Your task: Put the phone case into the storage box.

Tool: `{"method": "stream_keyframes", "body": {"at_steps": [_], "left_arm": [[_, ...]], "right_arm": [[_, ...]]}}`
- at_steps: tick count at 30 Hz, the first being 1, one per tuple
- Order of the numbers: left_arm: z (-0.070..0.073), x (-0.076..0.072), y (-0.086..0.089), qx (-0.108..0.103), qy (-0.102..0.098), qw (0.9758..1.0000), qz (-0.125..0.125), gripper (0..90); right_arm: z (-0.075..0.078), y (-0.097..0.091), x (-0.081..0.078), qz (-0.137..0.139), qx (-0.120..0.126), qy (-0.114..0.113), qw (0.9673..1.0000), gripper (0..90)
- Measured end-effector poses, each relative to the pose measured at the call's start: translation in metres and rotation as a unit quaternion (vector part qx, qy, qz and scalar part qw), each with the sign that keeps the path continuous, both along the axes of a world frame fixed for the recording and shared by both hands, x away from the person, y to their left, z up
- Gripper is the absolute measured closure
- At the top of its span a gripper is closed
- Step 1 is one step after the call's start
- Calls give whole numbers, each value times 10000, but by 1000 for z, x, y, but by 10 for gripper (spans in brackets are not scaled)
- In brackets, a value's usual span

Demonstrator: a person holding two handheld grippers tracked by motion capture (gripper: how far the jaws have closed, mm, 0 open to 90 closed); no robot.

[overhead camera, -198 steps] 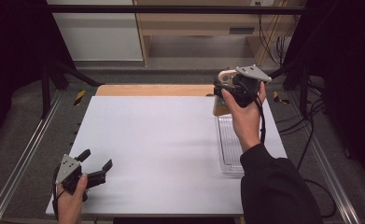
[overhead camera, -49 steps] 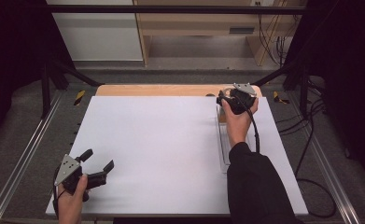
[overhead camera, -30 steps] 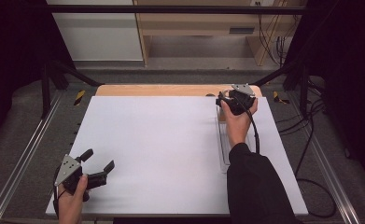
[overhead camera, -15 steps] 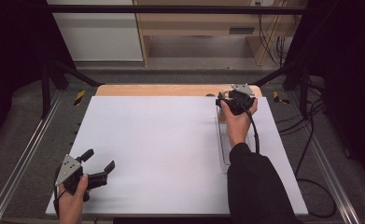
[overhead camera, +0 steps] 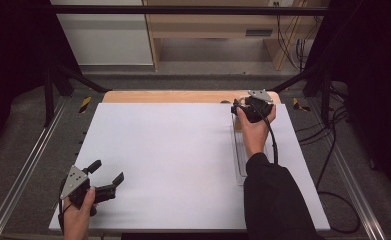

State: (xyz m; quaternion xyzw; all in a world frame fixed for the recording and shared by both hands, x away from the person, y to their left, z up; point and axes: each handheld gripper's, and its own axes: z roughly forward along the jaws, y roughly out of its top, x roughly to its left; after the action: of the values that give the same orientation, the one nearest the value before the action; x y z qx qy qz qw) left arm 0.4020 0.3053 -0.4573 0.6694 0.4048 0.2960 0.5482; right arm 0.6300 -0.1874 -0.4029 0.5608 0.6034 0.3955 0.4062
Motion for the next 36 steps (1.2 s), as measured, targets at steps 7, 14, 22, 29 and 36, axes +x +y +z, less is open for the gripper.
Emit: {"method": "stream_keyframes", "body": {"at_steps": [7,14,22,29,36], "left_arm": [[0,0,-2,23,9,10000,-25,39],[0,0,-1,18,18,10000,-9,39],[-1,0,-1,23,25,10000,-4,39],[-1,0,-1,20,31,10000,-2,39],[-1,0,-1,20,31,10000,-3,39]], "right_arm": [[0,0,1,39,-23,-13,10000,96],[0,-2,3,73,15,8,10000,95],[2,-1,5,136,15,23,9999,87],[2,1,6,176,-9,28,9998,77],[1,2,7,161,-26,-16,9999,71]]}}
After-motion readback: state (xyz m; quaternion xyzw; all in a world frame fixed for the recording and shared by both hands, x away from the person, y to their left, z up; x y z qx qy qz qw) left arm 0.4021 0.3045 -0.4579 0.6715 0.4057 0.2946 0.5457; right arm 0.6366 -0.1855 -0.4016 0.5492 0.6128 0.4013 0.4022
